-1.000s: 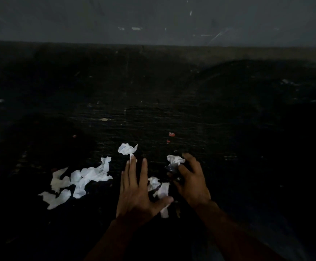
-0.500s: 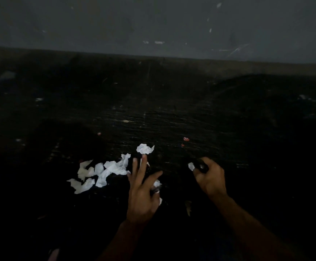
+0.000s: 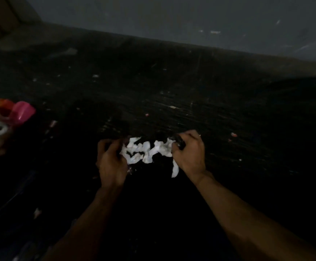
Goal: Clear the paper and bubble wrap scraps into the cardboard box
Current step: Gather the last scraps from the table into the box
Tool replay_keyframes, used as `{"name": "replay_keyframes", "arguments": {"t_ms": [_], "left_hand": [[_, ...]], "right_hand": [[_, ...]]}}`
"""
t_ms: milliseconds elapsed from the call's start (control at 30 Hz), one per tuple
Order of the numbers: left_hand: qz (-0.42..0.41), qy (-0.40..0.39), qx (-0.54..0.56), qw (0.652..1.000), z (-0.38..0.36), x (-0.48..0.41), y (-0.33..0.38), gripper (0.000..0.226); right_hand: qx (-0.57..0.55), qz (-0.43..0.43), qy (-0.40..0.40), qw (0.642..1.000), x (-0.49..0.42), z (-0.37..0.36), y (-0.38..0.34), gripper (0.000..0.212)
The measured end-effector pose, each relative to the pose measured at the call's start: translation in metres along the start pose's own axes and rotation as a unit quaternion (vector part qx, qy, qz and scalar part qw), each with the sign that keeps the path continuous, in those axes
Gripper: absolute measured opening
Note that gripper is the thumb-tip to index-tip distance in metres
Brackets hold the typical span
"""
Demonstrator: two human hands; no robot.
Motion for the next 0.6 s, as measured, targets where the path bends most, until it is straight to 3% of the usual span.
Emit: {"name": "replay_keyframes", "arguments": {"t_ms": [100,267,333,467,600], "left_hand": [[-0.004,-0.060,-0.003,0.998,-0.014,0.006,-0.021,0.030],[-0.088,-0.065,-0.180,0.977,-0.047,0.024,-0.031,0.068],[-0.113,-0.062,-0.208,0.970,-0.056,0.017,-0.036,0.066],[-0.161,-0.098,-0.128,0.974,-0.069,0.012,-0.041,0.033],[-0.120,-0.140,-0.066,0.981,-0.065,0.015,-0.039,0.030]], "right_hand": [[0.034,0.012,0.019,0.999,0.024,-0.017,-0.001,0.018],[0.153,-0.027,-0.057,0.986,0.078,-0.051,0.031,0.041],[0.139,-0.013,-0.054,0.989,0.074,-0.056,0.034,0.034],[0.125,-0.046,-0.048,0.990,0.067,-0.053,0.038,0.034],[0.096,-0.094,-0.023,0.991,0.072,-0.045,0.040,0.039]]}}
Point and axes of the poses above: each hand's wrist, its own x-axis away from the middle knuckle, its own z-axis out of the back of the hand, y = z × x, the point moved 9 cm from there along -x, towards the middle knuckle, and after that the axes turned 3 degrees about x, right-handed, at the moved point
